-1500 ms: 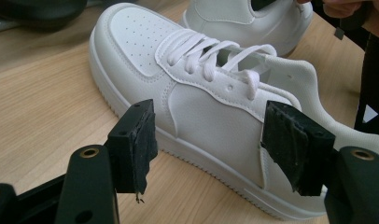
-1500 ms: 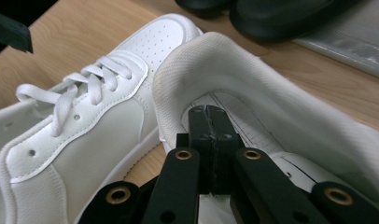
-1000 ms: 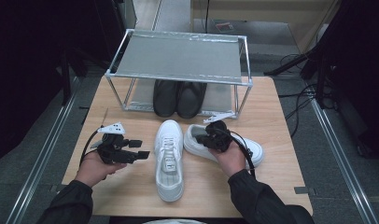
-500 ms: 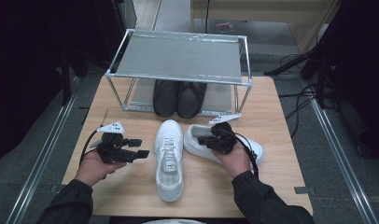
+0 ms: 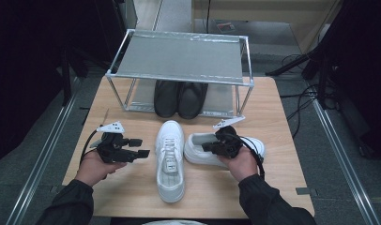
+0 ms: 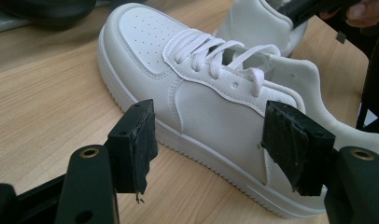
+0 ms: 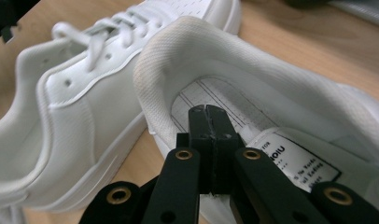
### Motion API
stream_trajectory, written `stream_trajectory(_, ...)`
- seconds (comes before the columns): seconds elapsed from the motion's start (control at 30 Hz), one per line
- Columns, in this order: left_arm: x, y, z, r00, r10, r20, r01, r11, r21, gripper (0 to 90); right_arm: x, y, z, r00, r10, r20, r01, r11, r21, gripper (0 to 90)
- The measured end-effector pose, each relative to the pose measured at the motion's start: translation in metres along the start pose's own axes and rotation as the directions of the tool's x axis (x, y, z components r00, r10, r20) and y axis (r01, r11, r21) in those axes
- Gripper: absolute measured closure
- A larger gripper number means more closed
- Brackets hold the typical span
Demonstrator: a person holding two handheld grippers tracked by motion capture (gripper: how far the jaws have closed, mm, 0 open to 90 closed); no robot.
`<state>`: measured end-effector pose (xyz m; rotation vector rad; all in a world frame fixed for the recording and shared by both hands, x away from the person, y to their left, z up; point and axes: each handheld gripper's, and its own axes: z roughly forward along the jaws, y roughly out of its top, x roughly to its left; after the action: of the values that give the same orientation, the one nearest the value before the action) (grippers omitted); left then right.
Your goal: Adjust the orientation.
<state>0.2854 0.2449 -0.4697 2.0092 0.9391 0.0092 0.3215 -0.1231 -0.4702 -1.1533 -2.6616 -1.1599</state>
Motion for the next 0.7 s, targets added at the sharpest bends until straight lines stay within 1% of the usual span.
stream_trajectory(0.17, 0.000, 0.001, 0.001, 1.0000, -0.001, 0.003, 0.001, 1.0000, 0.000, 35.4, 0.008, -0.007, -0.004, 0.9994, -0.033, -0.007, 0.033, 0.999, 0.021, 90.0)
stream_trajectory(0.4, 0.000, 0.002, 0.003, 1.0000, 0.008, -0.001, -0.008, 1.0000, 0.004, 35.4, 0.014, -0.017, -0.010, 0.9987, -0.044, -0.026, 0.046, 0.998, 0.042, 90.0)
stream_trajectory(0.5, 0.000, 0.003, 0.004, 0.9999, 0.010, 0.009, -0.010, 1.0000, -0.001, 35.5, 0.016, -0.021, -0.013, 0.9985, -0.045, -0.032, 0.047, 0.998, 0.045, 90.0)
stream_trajectory(0.6, 0.000, 0.005, 0.005, 0.9999, 0.016, 0.006, -0.016, 0.9999, 0.002, 35.5, 0.018, -0.025, -0.016, 0.9984, -0.035, -0.045, 0.037, 0.998, 0.044, 90.0)
stream_trajectory(0.7, -0.001, 0.006, 0.007, 0.9998, 0.019, 0.012, -0.019, 0.9998, 0.003, 35.5, 0.020, -0.029, -0.018, 0.9983, -0.033, -0.048, 0.035, 0.998, 0.044, 90.0)
